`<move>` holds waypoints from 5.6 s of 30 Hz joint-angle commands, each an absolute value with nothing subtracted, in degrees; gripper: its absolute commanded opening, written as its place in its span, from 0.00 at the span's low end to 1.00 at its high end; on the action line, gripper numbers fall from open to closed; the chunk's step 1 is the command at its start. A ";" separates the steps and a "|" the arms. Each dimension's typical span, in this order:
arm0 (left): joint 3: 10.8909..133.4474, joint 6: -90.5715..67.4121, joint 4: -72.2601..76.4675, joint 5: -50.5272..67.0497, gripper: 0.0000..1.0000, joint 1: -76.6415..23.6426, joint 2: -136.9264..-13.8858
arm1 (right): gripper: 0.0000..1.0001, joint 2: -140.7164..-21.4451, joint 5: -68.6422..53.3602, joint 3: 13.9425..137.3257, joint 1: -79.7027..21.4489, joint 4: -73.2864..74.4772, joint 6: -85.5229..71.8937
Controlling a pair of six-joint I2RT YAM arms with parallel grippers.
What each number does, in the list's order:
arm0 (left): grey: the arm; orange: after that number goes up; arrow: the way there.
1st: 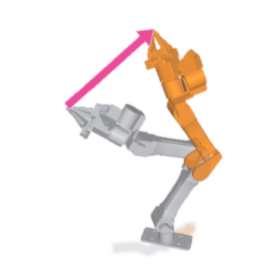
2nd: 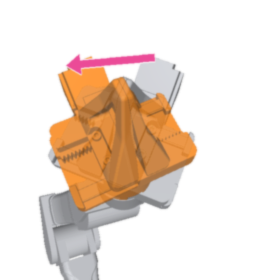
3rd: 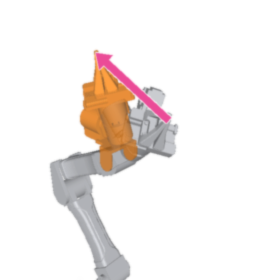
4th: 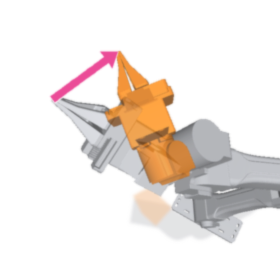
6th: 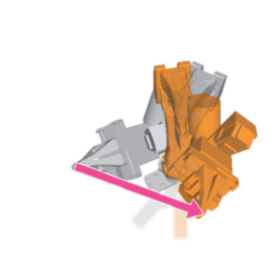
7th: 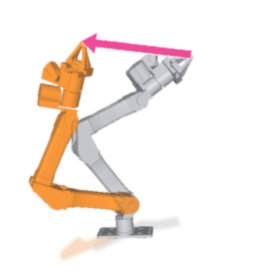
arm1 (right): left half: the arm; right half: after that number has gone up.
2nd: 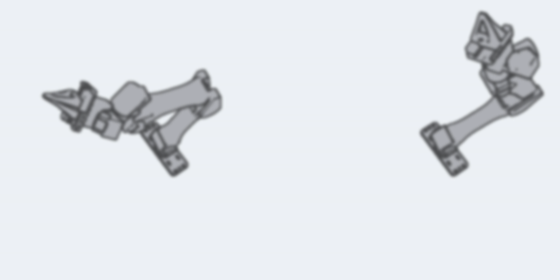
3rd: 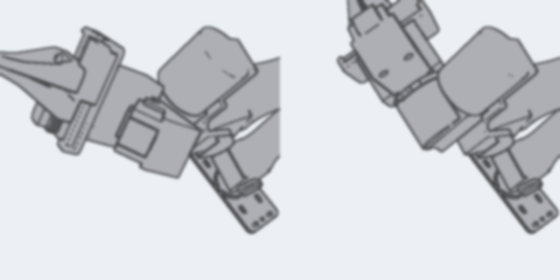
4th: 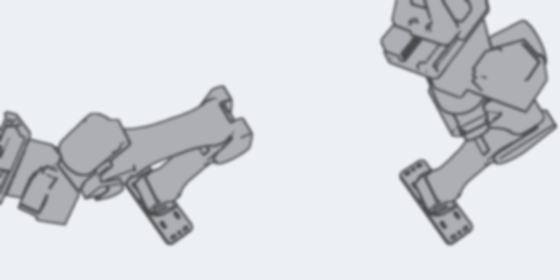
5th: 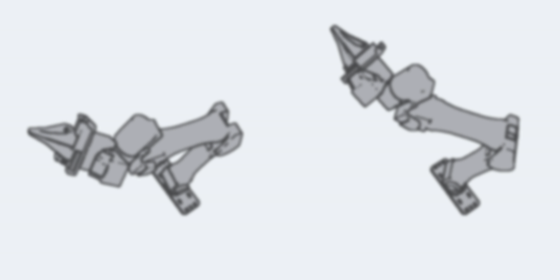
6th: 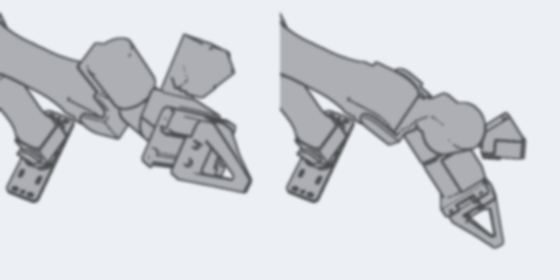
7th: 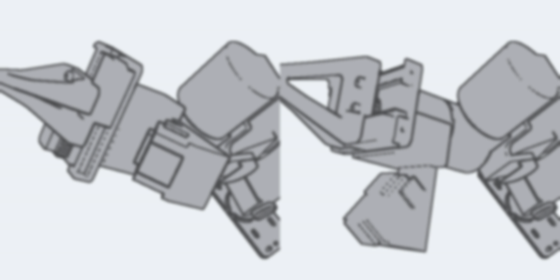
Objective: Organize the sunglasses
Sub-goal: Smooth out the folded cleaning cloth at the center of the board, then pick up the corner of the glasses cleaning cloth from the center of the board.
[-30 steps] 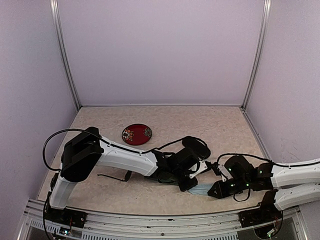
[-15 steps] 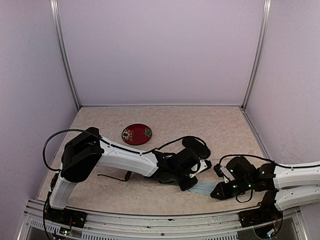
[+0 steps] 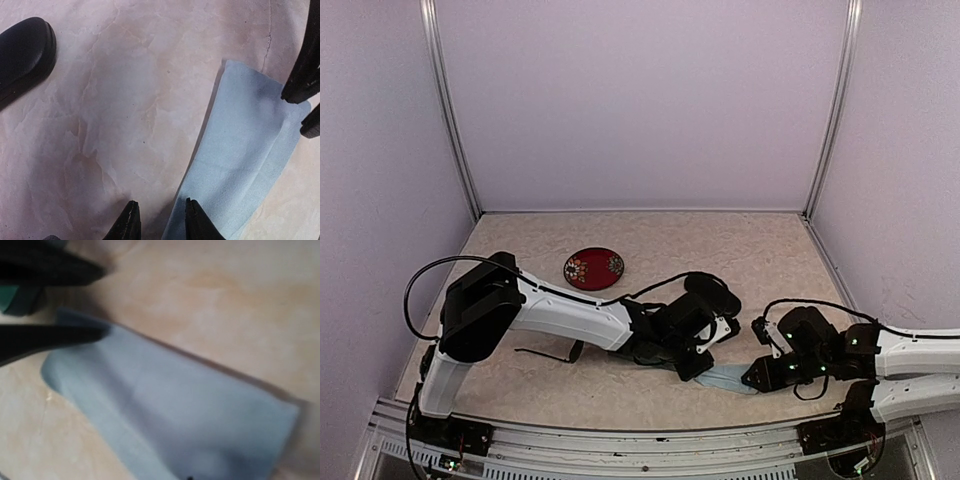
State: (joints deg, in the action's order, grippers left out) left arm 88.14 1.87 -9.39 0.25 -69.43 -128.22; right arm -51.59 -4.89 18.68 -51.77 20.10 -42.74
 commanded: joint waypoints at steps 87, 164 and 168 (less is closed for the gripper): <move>70.49 4.46 20.64 -15.99 0.34 -80.95 -122.37 | 0.00 -49.11 -1.46 24.57 -46.84 20.61 -46.58; 84.91 12.09 0.41 -4.27 0.00 -71.61 -123.98 | 0.00 -51.96 1.34 24.22 -45.08 18.12 -44.92; 88.17 13.99 -2.90 -3.50 0.00 -70.49 -125.54 | 0.00 -52.03 1.77 23.63 -43.96 16.42 -44.71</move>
State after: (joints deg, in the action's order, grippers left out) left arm 84.73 11.44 1.26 -5.96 -71.46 -124.27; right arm -51.83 0.47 24.69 -45.36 19.33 -45.65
